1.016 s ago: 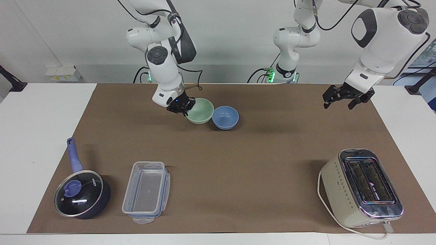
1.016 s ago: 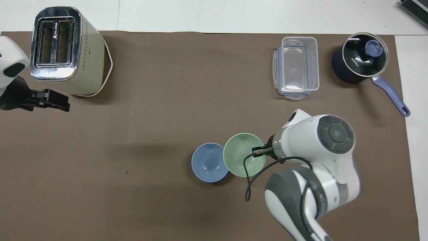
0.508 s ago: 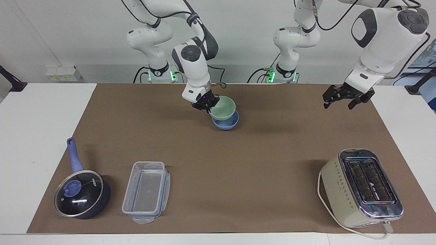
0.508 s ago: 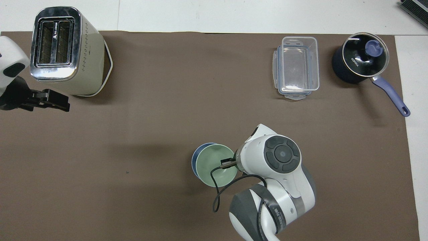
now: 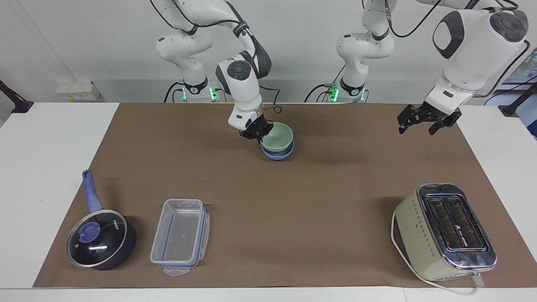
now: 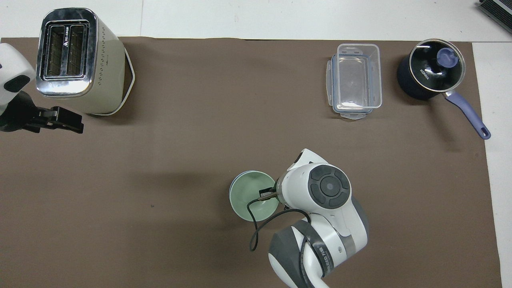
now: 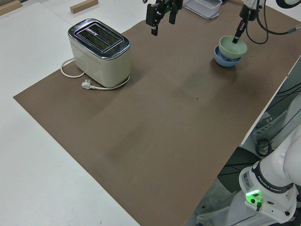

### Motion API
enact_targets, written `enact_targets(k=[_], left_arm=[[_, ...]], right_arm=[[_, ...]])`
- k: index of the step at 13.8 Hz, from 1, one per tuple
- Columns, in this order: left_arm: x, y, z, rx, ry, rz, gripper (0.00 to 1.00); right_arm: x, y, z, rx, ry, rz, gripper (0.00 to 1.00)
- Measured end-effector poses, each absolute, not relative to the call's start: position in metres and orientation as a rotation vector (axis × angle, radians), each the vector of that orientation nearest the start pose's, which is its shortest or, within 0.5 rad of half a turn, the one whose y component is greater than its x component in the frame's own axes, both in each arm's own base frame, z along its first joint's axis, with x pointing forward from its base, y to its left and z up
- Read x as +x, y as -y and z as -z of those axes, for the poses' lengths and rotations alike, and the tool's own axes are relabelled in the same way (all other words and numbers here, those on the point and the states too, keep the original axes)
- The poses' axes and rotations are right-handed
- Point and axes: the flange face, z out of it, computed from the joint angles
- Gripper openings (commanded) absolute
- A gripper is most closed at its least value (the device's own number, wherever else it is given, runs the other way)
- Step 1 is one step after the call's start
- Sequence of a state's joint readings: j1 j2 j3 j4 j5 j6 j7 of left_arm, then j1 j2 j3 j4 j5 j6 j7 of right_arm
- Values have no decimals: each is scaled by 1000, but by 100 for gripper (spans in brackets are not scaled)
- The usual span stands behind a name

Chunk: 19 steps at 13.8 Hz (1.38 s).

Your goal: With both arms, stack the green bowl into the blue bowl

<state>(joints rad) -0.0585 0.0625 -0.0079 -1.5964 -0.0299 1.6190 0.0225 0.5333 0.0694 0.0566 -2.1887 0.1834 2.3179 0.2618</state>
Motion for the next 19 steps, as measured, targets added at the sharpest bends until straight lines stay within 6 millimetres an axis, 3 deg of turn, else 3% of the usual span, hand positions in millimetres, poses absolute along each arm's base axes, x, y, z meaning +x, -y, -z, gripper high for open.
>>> enact_targets(k=[8,12,15,16,17,18,19], left_arm=[[574,41,-581,-3167,-138,-64,100],[574,41,-581,-3167,-138,-64,100],[574,41,-581,-3167,-138,-64,100],[574,41,-581,-3167,-138,-64,100],[574,41,-581,-3167,-138,-64,100],[574,41,-581,-3167,-138,-64,100],[574,41,-581,-3167,-138,-64,100]], right_arm=[[453,-310,-354,-2975,301,-12,3],[453,-310,-354,-2977,273,-14,24],[454,-311,-355,-2977,272,-13,28],[454,-311,-355,-2976,272,-12,35],[455,-311,-357,-2974,272,-6,51],[457,-313,-362,-2969,272,8,76],[460,-314,-369,-2962,270,28,90]])
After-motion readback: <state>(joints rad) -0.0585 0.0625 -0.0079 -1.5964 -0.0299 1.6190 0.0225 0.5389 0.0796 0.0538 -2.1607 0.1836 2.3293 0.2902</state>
